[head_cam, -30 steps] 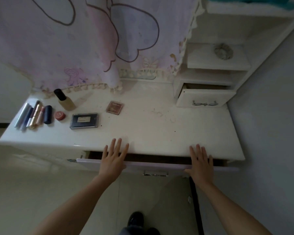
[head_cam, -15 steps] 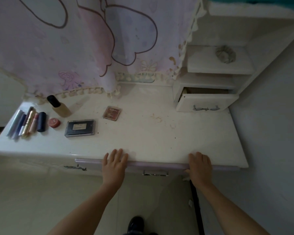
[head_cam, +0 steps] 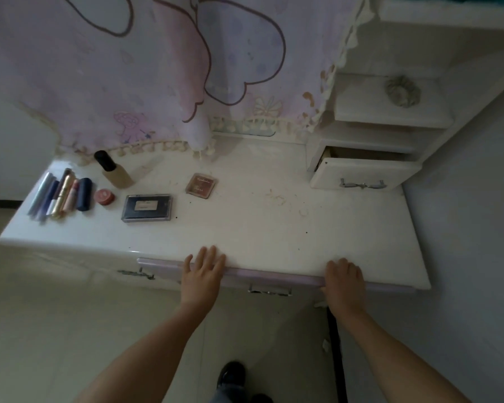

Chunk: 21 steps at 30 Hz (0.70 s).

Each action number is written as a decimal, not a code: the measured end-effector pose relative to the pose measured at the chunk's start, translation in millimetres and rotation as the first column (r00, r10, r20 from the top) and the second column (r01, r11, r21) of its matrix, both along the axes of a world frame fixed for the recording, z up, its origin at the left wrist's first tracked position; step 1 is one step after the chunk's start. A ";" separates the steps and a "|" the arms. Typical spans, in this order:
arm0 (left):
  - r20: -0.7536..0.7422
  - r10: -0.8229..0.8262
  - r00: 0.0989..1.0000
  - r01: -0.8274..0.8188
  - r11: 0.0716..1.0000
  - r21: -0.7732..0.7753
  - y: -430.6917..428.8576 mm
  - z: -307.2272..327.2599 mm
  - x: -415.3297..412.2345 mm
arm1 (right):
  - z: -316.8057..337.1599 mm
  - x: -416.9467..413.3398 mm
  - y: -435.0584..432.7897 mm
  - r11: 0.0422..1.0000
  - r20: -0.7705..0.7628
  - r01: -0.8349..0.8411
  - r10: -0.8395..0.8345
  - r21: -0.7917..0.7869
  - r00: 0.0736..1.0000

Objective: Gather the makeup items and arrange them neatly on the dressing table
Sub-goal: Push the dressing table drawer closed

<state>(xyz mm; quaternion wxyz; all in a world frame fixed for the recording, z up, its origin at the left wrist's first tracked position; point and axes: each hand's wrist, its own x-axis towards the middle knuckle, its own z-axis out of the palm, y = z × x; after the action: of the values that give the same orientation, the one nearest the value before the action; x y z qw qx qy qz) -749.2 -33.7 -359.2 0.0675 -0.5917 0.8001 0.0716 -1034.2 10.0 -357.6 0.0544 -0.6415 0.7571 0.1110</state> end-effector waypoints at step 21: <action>-0.423 0.642 0.640 -0.733 0.674 -0.085 182.0 151.5 128.7 | 124.8 149.0 29.3 0.755 0.294 -0.634 0.652 -0.167 0.699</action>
<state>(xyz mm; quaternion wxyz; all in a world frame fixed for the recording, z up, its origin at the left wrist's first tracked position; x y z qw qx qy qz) -620.5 148.3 -207.7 -0.1869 -0.8328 0.5119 0.0974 -885.2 39.3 -232.8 0.1230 -0.8754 0.4674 -0.0074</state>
